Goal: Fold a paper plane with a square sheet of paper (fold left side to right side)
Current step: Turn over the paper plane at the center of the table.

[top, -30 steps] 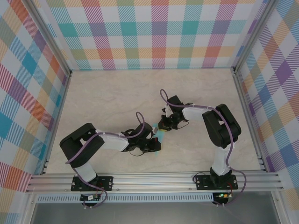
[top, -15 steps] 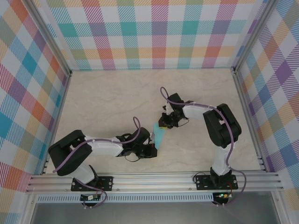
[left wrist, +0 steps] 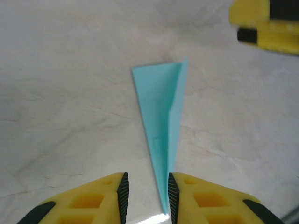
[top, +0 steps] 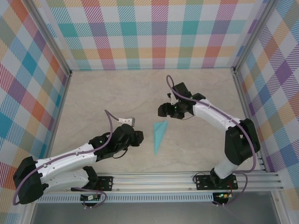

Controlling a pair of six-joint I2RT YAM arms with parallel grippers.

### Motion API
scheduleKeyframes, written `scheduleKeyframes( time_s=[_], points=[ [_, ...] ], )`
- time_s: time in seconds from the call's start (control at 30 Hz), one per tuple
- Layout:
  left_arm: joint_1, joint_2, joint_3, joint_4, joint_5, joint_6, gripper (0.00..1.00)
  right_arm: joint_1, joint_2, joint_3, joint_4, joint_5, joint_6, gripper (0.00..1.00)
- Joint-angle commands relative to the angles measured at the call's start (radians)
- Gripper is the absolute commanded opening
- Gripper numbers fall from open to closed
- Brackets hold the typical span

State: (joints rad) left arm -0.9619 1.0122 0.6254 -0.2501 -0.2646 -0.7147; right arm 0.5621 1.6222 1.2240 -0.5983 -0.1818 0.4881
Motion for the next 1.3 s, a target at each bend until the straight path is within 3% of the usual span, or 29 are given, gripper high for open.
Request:
scheduleKeyframes(
  time_s=[0.0, 0.1, 0.27, 0.4, 0.6, 0.73, 1.0, 1.17, 1.27],
  points=[
    [-0.009, -0.02, 0.031, -0.074, -0.228, 0.0, 0.35, 0.091, 0.007, -0.037, -0.085, 0.079, 0.083, 0.85],
    [-0.009, -0.019, 0.045, -0.078, -0.292, -0.011, 0.38, 0.168, 0.041, -0.041, -0.08, 0.142, 0.136, 0.91],
    [-0.009, -0.026, 0.052, -0.098, -0.298, -0.009, 0.4, 0.238, 0.148, 0.006, -0.125, 0.216, 0.17, 0.86],
    [-0.009, -0.042, 0.041, -0.113, -0.307, -0.024, 0.41, 0.253, 0.2, 0.016, -0.156, 0.243, 0.194, 0.64],
    [-0.009, -0.071, 0.043, -0.132, -0.332, -0.022, 0.43, 0.254, 0.135, -0.001, -0.123, 0.208, 0.172, 0.15],
    [-0.01, -0.085, 0.051, -0.161, -0.349, -0.011, 0.49, 0.254, 0.046, -0.025, -0.036, 0.085, 0.118, 0.0],
    [-0.009, -0.121, 0.051, -0.173, -0.379, -0.004, 0.51, 0.172, -0.076, -0.211, 0.194, -0.122, 0.075, 0.0],
    [-0.01, -0.119, 0.055, -0.176, -0.38, -0.006, 0.52, 0.073, -0.042, -0.365, 0.302, -0.165, 0.071, 0.06],
    [-0.01, -0.117, 0.059, -0.187, -0.378, -0.006, 0.52, 0.027, -0.06, -0.393, 0.263, -0.102, 0.036, 0.13]
  ],
)
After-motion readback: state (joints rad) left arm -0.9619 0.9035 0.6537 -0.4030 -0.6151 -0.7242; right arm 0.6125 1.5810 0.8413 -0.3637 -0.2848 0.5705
